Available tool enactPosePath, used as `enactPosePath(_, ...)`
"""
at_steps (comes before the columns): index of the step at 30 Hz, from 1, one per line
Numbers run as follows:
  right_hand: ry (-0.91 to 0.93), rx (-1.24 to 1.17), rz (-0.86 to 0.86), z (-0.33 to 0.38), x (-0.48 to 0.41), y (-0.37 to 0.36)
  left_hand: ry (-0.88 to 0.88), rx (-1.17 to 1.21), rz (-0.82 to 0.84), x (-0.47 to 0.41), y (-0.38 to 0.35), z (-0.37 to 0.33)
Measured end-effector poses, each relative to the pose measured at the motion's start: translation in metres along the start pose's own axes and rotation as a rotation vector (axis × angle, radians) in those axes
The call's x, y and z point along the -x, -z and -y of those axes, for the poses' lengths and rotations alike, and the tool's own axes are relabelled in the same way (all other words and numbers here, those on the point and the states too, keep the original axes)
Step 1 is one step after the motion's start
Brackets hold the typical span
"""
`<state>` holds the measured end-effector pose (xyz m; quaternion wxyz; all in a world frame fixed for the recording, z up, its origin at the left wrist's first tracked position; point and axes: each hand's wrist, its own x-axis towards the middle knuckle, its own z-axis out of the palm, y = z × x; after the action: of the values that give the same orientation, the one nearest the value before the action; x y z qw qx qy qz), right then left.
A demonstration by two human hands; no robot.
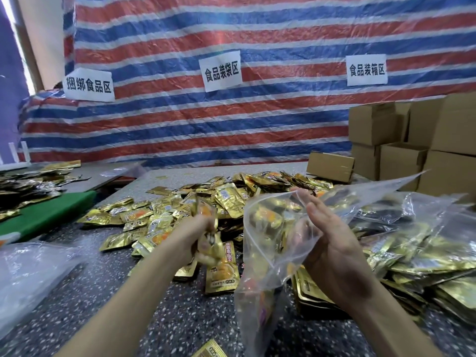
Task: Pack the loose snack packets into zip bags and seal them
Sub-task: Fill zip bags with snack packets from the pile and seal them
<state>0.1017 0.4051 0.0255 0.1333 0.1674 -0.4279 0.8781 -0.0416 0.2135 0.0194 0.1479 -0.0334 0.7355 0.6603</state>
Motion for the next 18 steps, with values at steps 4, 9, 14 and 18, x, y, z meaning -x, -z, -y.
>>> enactPosePath(4,0.000,-0.001,0.016,-0.001,0.000,0.000,-0.158,0.538,0.108,0.051,0.008,-0.032)
enactPosePath(9,0.000,0.057,0.015,-0.002,0.001,-0.002,-0.525,0.630,0.198,0.128,-0.004,-0.078)
enactPosePath(14,0.014,0.106,0.064,-0.004,0.000,0.001,-0.757,0.214,0.187,0.159,-0.037,-0.073)
enactPosePath(18,0.021,0.121,0.010,-0.004,-0.002,0.005,-0.908,-0.155,0.007,0.153,-0.044,-0.050)
